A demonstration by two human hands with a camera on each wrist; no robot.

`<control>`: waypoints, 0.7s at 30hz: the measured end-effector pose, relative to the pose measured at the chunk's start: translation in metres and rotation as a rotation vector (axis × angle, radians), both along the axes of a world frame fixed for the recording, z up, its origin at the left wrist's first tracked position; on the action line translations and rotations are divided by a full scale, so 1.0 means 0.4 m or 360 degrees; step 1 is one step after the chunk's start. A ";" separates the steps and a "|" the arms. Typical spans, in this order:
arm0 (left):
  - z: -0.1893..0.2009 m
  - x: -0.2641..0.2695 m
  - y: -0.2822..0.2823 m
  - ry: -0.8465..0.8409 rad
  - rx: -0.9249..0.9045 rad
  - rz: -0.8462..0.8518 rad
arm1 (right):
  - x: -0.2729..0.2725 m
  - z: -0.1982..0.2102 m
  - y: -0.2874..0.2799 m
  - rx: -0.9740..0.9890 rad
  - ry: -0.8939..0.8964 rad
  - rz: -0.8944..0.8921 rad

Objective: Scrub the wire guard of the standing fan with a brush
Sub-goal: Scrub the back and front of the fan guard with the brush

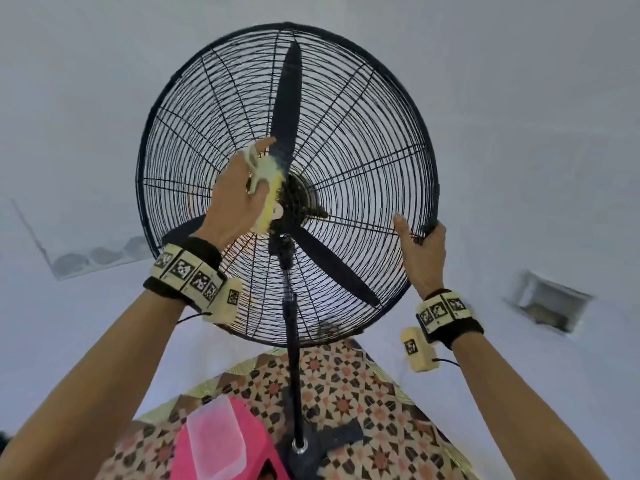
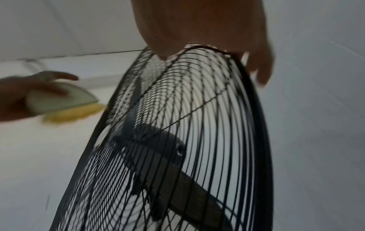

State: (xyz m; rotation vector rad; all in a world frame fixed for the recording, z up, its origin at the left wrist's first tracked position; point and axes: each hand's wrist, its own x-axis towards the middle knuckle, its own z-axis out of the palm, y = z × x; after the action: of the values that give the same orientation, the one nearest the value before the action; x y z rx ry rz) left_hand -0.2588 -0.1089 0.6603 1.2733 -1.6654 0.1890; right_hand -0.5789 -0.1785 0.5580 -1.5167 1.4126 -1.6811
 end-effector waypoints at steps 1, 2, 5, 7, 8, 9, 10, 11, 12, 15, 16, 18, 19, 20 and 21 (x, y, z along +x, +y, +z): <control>0.004 -0.002 -0.001 0.0102 -0.0007 0.0074 | 0.009 0.011 0.012 -0.0126 0.0155 -0.0149; 0.005 -0.011 0.001 0.0209 -0.0013 0.0100 | 0.023 0.027 0.031 -0.0315 0.0344 -0.0274; -0.012 -0.080 0.024 0.0415 0.0064 -0.0039 | 0.115 0.093 0.104 -0.0820 0.0892 -0.0008; -0.037 -0.128 0.031 0.0480 0.0177 -0.0176 | 0.197 0.122 0.141 -0.0920 0.1180 0.0341; -0.049 -0.142 0.033 0.0544 0.0243 -0.0234 | 0.229 0.132 0.150 -0.0937 0.1273 0.0461; -0.061 -0.143 0.035 0.0654 0.0309 -0.0300 | 0.252 0.140 0.149 -0.0916 0.1337 0.0558; -0.072 -0.133 0.036 0.0773 0.0366 -0.0398 | 0.266 0.143 0.138 -0.0874 0.1390 0.0622; -0.083 -0.115 0.037 0.0853 0.0417 -0.0521 | 0.273 0.146 0.127 -0.0821 0.1453 0.0640; -0.096 -0.095 0.038 0.0884 0.0470 -0.0652 | 0.274 0.151 0.117 -0.0804 0.1528 0.0620; -0.143 -0.057 0.049 0.0787 0.0446 -0.0776 | 0.270 0.190 0.106 -0.0923 0.1583 0.0530; -0.163 -0.055 0.048 0.0780 0.0398 -0.0654 | 0.274 0.208 0.104 -0.0953 0.1571 0.0524; -0.209 -0.057 0.030 0.0716 0.0316 -0.0162 | 0.284 0.244 0.097 -0.0971 0.1553 0.0569; -0.234 -0.059 0.012 0.0600 0.0301 0.0115 | 0.289 0.257 0.090 -0.0954 0.1530 0.0600; -0.254 -0.062 -0.004 0.0469 0.0314 0.0314 | 0.292 0.269 0.085 -0.0924 0.1506 0.0625; -0.268 -0.067 -0.019 0.0383 0.0326 0.0410 | 0.298 0.278 0.080 -0.0879 0.1491 0.0638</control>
State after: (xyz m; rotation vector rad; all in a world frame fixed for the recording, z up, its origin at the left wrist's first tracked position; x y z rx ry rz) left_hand -0.2855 -0.1166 0.5532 1.5986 -1.3388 0.0168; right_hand -0.4598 -0.1467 0.6693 -2.9143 0.8820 -1.1691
